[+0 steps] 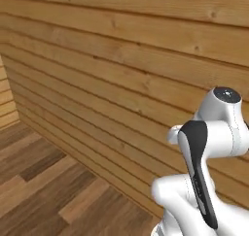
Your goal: Take the strawberry from the fridge and place it on top of the pancake, located on the dining counter.
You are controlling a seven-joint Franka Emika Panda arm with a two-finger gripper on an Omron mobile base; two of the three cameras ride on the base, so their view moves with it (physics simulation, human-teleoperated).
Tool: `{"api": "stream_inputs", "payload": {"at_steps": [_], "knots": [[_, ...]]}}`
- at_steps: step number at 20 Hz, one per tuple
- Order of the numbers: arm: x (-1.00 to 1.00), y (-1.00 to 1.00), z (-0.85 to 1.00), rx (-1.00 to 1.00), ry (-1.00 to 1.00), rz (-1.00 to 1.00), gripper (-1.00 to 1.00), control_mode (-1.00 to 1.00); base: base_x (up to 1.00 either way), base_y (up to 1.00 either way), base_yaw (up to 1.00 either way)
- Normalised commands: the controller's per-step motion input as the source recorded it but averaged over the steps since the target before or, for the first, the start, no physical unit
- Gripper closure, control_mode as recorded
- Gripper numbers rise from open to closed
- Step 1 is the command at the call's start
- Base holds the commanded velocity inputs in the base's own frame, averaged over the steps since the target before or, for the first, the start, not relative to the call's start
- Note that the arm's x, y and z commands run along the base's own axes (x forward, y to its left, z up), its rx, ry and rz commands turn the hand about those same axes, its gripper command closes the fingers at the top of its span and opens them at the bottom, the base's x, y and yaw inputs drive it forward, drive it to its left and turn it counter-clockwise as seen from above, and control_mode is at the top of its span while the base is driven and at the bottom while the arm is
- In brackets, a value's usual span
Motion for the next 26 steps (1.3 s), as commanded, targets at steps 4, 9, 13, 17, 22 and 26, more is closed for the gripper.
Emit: {"api": "stream_inputs", "payload": {"at_steps": [4,9,13,17,22,26], "knots": [[0.0,0.0,0.0,0.0,0.0,0.0,1.0,1.0,0.21,0.0,0.98],[0.0,0.0,0.0,0.0,0.0,0.0,1.0,1.0,0.07,-0.01,1.0],[0.0,0.0,0.0,0.0,0.0,0.0,1.0,1.0,0.13,-0.07,0.99],[0.0,0.0,0.0,0.0,0.0,0.0,1.0,1.0,0.39,-0.11,0.91],[0.0,0.0,0.0,0.0,0.0,0.0,1.0,1.0,0.46,-0.23,0.9],[0.0,0.0,0.0,0.0,0.0,0.0,1.0,1.0,0.44,-0.31,0.9]]}}
